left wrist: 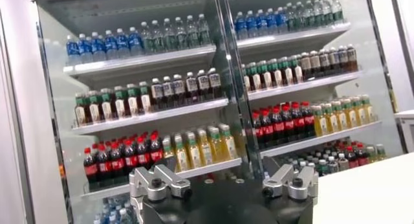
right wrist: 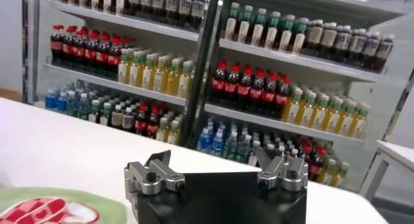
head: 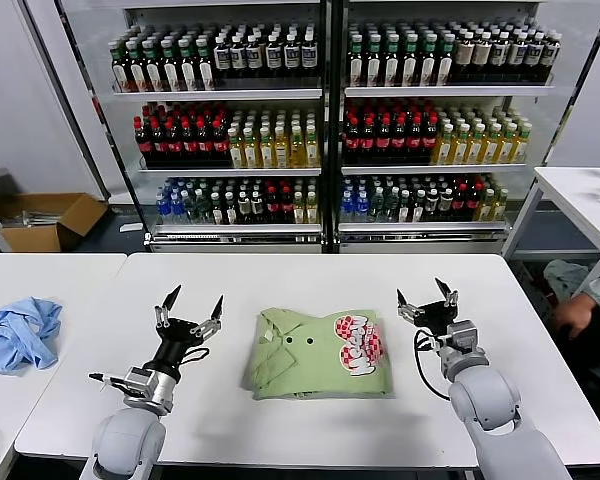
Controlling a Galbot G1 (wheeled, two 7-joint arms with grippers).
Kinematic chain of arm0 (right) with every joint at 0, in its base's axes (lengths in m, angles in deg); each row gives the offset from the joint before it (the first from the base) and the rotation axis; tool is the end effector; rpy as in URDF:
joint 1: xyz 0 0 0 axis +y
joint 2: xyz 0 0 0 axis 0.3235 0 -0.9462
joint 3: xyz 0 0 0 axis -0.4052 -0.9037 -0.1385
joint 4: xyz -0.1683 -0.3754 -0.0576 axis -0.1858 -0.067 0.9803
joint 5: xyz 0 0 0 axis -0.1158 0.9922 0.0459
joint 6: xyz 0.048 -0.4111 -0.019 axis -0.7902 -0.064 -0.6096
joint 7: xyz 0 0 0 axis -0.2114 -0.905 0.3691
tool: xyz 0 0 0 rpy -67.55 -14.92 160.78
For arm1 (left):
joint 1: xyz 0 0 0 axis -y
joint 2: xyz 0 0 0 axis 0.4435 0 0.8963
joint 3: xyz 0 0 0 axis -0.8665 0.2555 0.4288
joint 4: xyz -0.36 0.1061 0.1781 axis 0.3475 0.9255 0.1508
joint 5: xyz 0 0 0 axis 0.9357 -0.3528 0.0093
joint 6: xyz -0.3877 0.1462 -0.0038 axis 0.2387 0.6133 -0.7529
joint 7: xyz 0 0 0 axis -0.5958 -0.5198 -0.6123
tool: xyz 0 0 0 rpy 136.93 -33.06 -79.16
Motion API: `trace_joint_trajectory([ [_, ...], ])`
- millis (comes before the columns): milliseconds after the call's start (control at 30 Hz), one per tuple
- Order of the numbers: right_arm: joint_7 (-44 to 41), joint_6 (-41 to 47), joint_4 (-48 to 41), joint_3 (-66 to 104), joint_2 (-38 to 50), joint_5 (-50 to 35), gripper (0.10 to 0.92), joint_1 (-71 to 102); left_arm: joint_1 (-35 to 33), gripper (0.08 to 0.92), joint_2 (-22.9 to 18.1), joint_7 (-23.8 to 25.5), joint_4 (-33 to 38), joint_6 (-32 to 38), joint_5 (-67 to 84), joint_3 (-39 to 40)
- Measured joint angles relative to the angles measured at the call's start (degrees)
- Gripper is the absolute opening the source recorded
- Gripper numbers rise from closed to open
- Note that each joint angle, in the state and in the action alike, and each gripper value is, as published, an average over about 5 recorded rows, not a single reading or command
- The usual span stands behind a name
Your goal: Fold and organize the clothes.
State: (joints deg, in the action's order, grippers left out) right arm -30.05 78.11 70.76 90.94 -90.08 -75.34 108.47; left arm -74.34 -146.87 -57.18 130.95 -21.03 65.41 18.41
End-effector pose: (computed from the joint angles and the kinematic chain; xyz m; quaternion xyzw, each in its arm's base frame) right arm 0.4037 -0.0895 -0.3199 0.0544 -0.9870 0.1260 0.0831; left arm 0.3385 0.0870 -0.3669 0.0880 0.9918 0.0849 0.0372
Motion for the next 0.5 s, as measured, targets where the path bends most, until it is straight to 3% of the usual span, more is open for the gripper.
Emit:
trace_joint_trajectory([
  [500, 0.71, -7.47, -4.41, -0.40, 0.00, 4.06, 0.823, -2.25, 0.72, 0.823, 0.19, -0.97, 0.04, 0.82, -0.36, 0.11],
])
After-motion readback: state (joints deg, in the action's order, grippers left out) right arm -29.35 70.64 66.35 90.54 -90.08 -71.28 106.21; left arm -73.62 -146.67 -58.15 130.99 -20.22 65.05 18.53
